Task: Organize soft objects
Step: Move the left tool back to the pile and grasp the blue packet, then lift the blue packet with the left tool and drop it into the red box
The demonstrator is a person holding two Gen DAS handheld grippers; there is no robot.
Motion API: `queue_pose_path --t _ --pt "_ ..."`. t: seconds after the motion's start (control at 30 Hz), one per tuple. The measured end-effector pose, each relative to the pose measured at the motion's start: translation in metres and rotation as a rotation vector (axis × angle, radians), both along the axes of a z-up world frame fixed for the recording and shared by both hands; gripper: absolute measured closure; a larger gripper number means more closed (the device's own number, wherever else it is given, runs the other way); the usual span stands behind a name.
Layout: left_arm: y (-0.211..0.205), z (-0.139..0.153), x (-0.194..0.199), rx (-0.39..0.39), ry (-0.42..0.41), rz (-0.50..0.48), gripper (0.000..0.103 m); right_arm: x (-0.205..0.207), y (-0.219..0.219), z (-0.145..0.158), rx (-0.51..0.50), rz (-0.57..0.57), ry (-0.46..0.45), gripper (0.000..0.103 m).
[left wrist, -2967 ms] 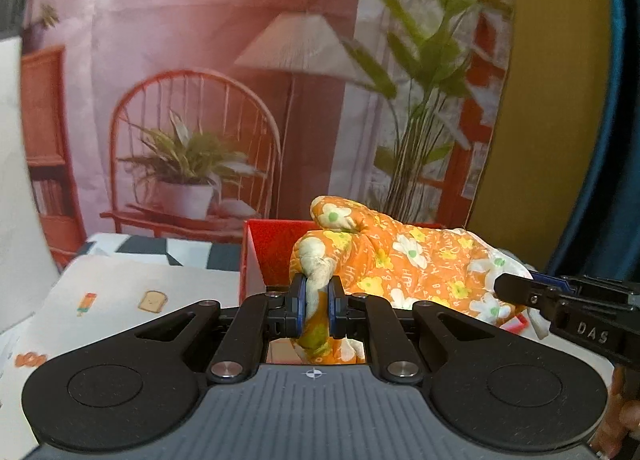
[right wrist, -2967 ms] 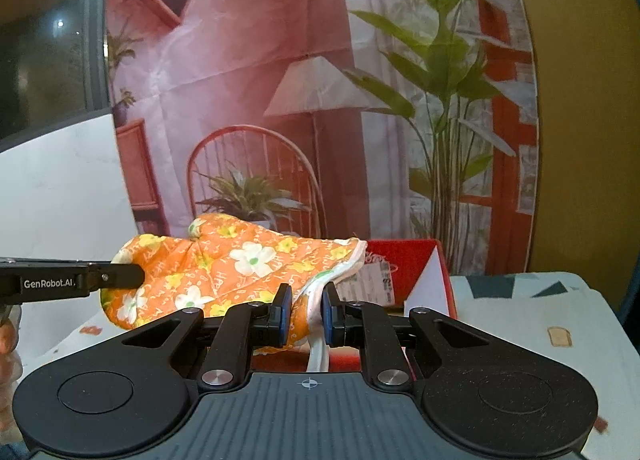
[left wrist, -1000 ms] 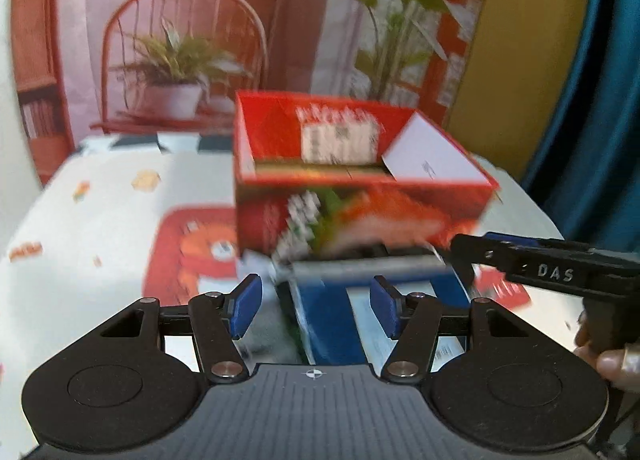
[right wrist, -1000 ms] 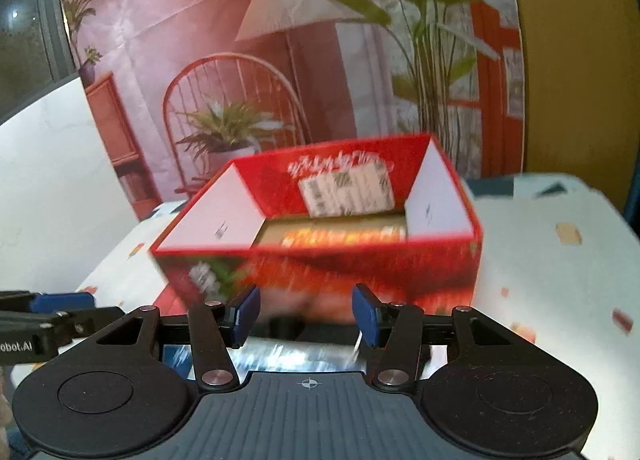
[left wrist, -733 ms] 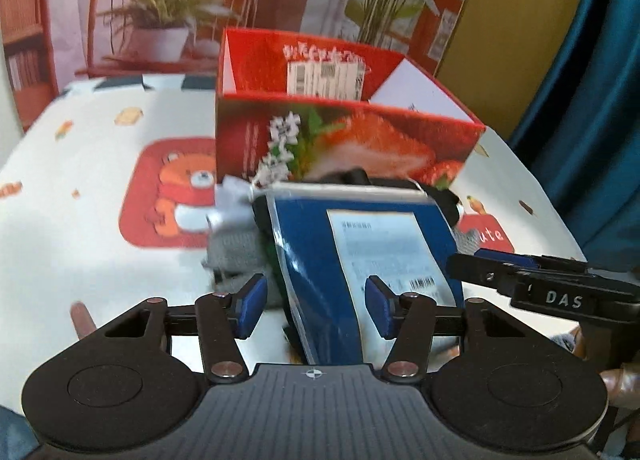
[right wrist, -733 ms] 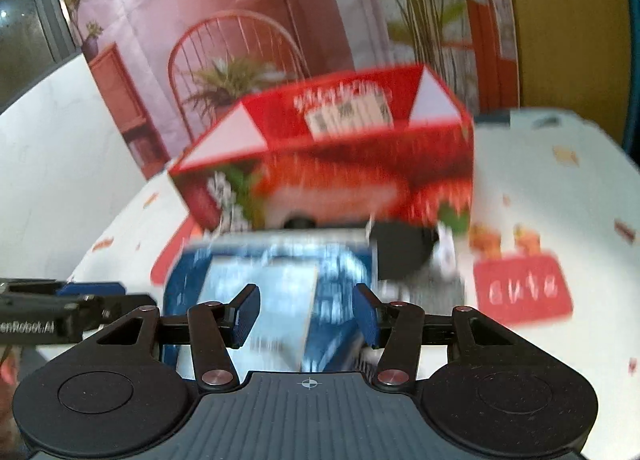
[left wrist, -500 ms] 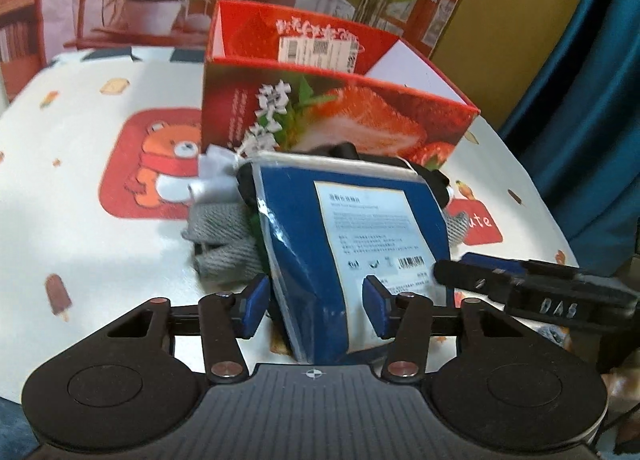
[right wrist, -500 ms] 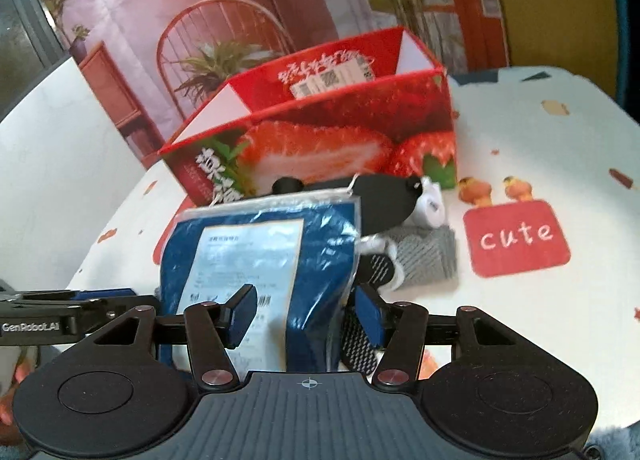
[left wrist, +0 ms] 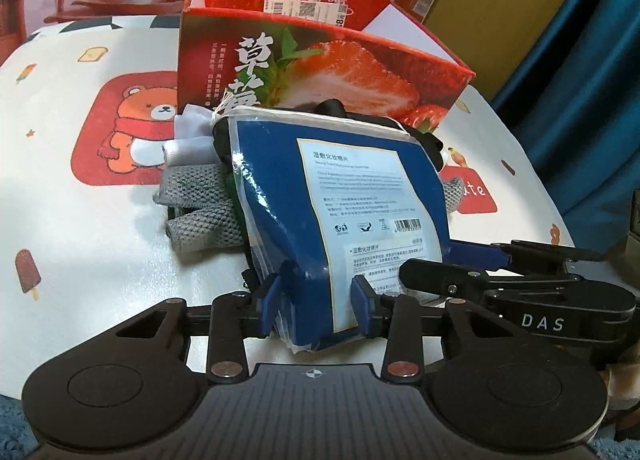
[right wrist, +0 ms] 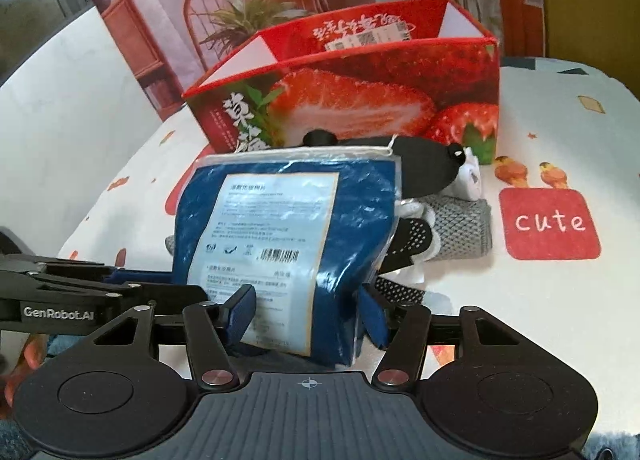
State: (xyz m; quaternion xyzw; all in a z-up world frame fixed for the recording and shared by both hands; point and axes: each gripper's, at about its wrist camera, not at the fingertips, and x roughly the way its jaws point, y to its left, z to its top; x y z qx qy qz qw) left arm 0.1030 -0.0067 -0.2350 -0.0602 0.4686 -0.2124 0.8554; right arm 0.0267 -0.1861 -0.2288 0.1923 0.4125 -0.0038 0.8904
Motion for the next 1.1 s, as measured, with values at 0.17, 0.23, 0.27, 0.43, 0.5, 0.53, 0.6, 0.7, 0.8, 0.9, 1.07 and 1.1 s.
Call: queue_pose_path --t 0.17,0.23,0.27,0.43,0.5,0.53,0.6,0.7,0.8,0.9,1.07,1.1 --pt "0.0 -0.004 0.002 -0.007 0.012 0.004 0.065 0.0 -0.001 -0.001 0.005 0.001 -0.001 0.055" --pt "0.0 -0.007 0.003 -0.006 0.017 0.004 0.065 0.0 -0.003 -0.003 0.013 -0.004 -0.002 0.055" --pt "0.0 -0.008 0.004 -0.007 0.019 0.005 0.065 0.001 -0.003 -0.004 0.015 -0.005 0.0 0.055" --pt "0.001 -0.013 0.007 -0.018 0.038 0.011 0.065 0.002 -0.002 -0.008 0.012 -0.003 0.003 0.055" --pt "0.001 -0.015 0.008 -0.021 0.039 0.011 0.065 0.003 -0.001 -0.01 0.008 -0.002 0.005 0.055" --pt "0.001 -0.016 0.008 -0.021 0.038 0.011 0.065 0.003 -0.001 -0.01 0.005 0.0 0.006 0.055" --pt "0.001 -0.017 0.009 -0.02 0.036 0.009 0.065 0.003 0.0 -0.012 0.002 -0.001 0.005 0.055" --pt "0.0 -0.019 0.01 -0.022 0.037 0.009 0.065 0.004 0.001 -0.013 -0.004 0.004 0.003 0.055" --pt "0.002 -0.021 0.011 -0.036 0.044 0.014 0.065 0.005 0.001 -0.016 -0.003 0.003 0.0 0.056" --pt "0.002 -0.021 0.011 -0.035 0.042 0.013 0.065 0.005 0.001 -0.016 -0.002 0.002 -0.001 0.057" --pt "0.002 -0.02 0.011 -0.034 0.041 0.007 0.065 0.004 0.001 -0.015 0.001 0.008 -0.01 0.06" --pt "0.002 -0.02 0.011 -0.034 0.04 0.006 0.065 0.004 0.001 -0.015 0.002 0.008 -0.012 0.06"
